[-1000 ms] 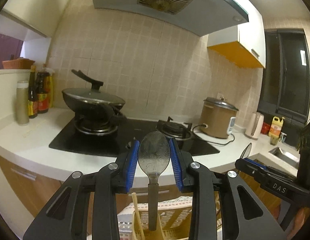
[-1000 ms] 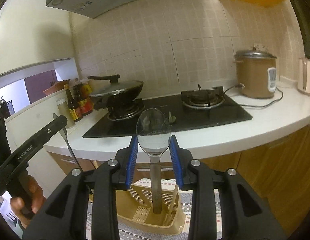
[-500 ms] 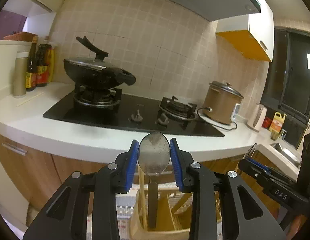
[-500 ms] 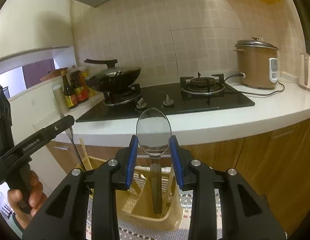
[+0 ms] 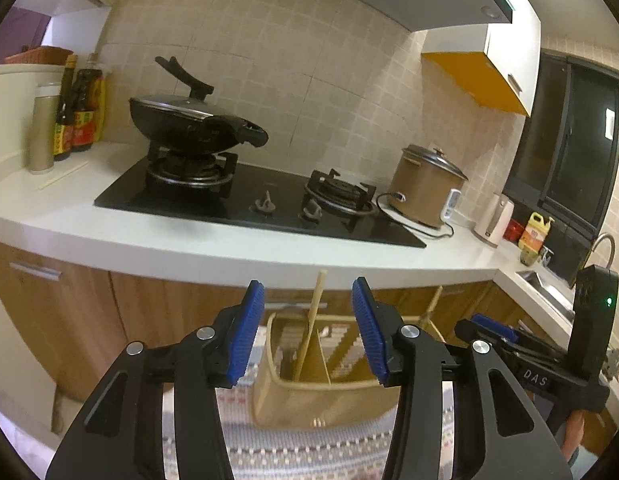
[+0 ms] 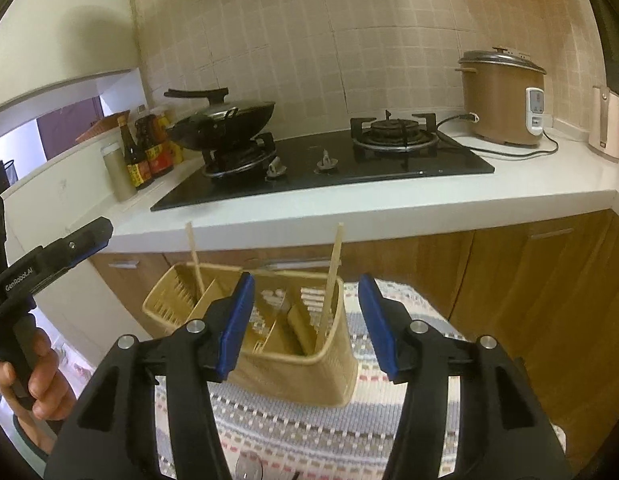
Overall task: Organize utensils
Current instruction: 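Move the open left tool back over the remaining utensils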
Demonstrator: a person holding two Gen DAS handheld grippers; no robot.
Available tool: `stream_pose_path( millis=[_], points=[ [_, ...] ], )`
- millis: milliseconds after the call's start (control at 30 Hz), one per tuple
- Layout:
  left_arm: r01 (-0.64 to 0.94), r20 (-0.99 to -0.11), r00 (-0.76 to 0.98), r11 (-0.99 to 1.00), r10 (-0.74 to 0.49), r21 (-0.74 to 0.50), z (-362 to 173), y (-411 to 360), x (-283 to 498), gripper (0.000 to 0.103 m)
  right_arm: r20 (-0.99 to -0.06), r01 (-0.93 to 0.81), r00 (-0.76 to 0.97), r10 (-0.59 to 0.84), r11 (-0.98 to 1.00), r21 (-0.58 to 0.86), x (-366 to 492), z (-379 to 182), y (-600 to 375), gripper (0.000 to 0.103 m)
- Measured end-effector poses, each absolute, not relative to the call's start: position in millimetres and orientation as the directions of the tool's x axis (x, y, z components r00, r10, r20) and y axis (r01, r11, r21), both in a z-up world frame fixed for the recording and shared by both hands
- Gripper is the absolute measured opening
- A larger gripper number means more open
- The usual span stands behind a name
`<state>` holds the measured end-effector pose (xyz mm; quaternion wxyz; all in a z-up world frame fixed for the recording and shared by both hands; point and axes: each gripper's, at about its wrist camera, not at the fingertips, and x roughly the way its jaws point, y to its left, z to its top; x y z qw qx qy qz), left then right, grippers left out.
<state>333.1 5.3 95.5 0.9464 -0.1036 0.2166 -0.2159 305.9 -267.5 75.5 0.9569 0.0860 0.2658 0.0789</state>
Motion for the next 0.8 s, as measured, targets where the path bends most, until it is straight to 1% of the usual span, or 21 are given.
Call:
stream_pose_path(
  millis=[133, 233, 333, 433, 567, 800],
  points=[
    [0.359, -0.401, 0.797, 0.888, -0.452, -0.288, 96, 11, 316, 0.044, -0.521, -0.098, 0.833, 0.188, 0.976, 0.196, 285, 80, -266, 0.050],
    [0.372, -0.465, 0.760, 0.890, -0.454, -0.262, 95, 11, 304, 0.044, -0.577, -0.089, 0.796, 0.184, 0.978, 0.190, 273, 81, -266, 0.050],
    [0.366, -0.557, 0.726, 0.912, -0.403, -0.184, 93, 5, 292, 0.044, -0.633, -0.080, 0.755, 0.172, 0.982, 0.171, 262, 75, -266, 0.050],
    [0.374, -0.617, 0.680, 0.911, -0.395, -0.170, 85, 3, 282, 0.044, -0.705, -0.082, 0.682, 0.194, 0.978, 0.190, 258, 61, -266, 0.050],
    [0.385, -0.728, 0.552, 0.899, -0.406, -0.210, 51, 0, 275, 0.045, -0.791, -0.076, 0.577, 0.201, 0.978, 0.193, 253, 36, -265, 0.050],
    [0.323, -0.824, 0.402, 0.904, -0.398, -0.279, -20, 0, 275, 0.045, -0.874, -0.060, 0.455, 0.167, 0.986, 0.158, 248, 0, -264, 0.050]
  ],
)
